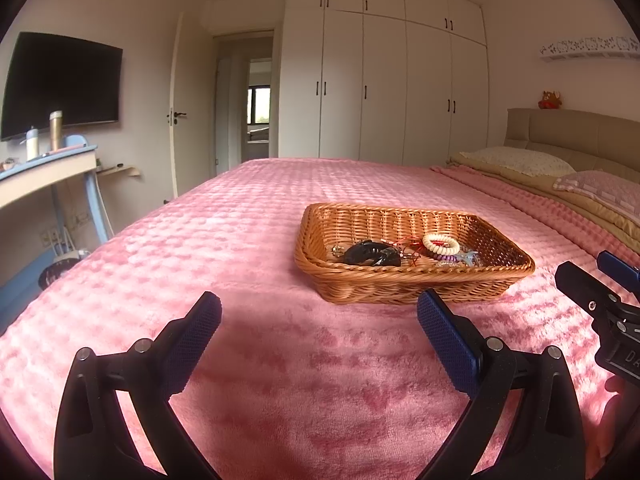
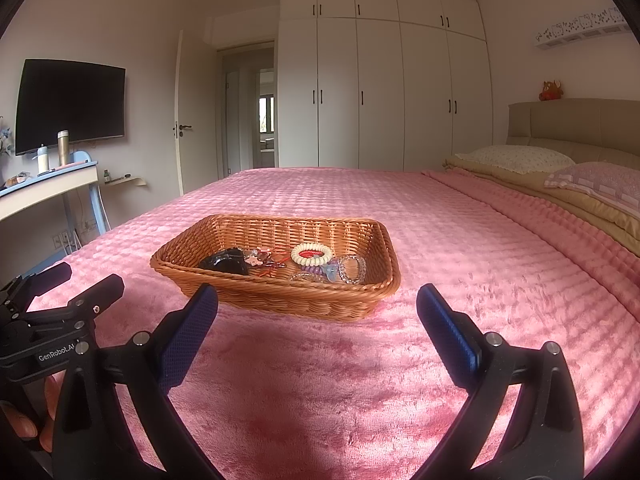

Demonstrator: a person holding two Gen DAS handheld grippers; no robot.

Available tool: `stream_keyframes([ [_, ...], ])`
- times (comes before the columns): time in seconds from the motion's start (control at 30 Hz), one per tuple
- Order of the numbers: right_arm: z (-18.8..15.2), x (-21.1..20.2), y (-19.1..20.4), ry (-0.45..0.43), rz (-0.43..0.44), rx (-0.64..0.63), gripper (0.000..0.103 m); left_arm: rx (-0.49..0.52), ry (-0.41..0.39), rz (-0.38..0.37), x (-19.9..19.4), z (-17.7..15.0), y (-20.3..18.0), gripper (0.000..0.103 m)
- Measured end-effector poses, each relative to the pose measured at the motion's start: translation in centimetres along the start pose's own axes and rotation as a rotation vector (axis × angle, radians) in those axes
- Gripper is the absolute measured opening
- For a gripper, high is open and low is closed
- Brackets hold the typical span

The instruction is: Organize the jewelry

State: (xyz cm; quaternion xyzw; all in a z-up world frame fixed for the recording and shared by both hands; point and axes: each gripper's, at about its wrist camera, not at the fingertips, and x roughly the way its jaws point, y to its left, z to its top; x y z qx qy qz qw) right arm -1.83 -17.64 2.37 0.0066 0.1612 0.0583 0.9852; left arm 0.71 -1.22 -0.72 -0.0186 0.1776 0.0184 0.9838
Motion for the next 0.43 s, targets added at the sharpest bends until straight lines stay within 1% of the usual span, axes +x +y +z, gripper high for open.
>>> stream_keyframes([
  [0.13, 0.0, -0.01, 0.01, -0.001, -0.001, 0.001, 0.095, -0.003, -0.018, 0.008, -0.35, -0.04, 0.05, 0.095],
  [0.43, 0.0, -0.01, 0.02, 0.0, -0.001, 0.0, 0.095, -0.006, -0.012, 0.006, -0.37, 0.06, 0.06, 0.095],
])
